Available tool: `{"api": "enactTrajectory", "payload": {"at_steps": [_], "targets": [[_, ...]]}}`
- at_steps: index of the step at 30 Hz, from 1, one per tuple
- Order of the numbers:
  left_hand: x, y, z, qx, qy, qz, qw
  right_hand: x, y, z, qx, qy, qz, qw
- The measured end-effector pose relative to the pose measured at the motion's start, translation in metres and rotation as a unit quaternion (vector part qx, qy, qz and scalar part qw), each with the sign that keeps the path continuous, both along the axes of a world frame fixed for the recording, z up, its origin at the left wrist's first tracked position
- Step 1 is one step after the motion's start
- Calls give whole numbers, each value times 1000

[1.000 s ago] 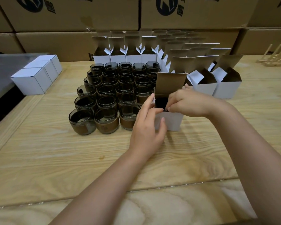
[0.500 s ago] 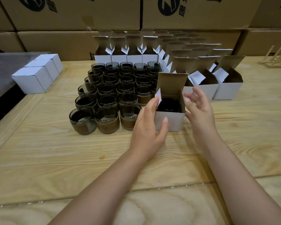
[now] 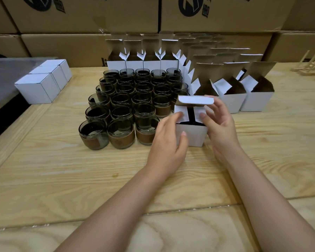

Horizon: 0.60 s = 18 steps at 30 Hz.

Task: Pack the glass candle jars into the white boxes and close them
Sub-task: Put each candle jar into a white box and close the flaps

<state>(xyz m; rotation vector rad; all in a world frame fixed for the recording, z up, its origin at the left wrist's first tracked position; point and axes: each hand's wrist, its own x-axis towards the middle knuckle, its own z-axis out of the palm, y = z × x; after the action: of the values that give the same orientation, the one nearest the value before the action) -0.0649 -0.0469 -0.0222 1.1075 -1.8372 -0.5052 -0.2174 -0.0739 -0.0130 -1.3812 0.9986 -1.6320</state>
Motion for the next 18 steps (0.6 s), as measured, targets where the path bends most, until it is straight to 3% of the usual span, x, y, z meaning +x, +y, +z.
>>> {"api": "enactTrajectory", "payload": {"at_steps": [6,12,18], "targets": [[-1,2,1,47,65,-20,997,0,8,0,-2,38,9,999],[0,3,0,73,83,-6,994,1,7,-4,-23,101,-25,994],[1,3,1,67,81,1,994,2,7,-1,-14,100,-33,994]]}}
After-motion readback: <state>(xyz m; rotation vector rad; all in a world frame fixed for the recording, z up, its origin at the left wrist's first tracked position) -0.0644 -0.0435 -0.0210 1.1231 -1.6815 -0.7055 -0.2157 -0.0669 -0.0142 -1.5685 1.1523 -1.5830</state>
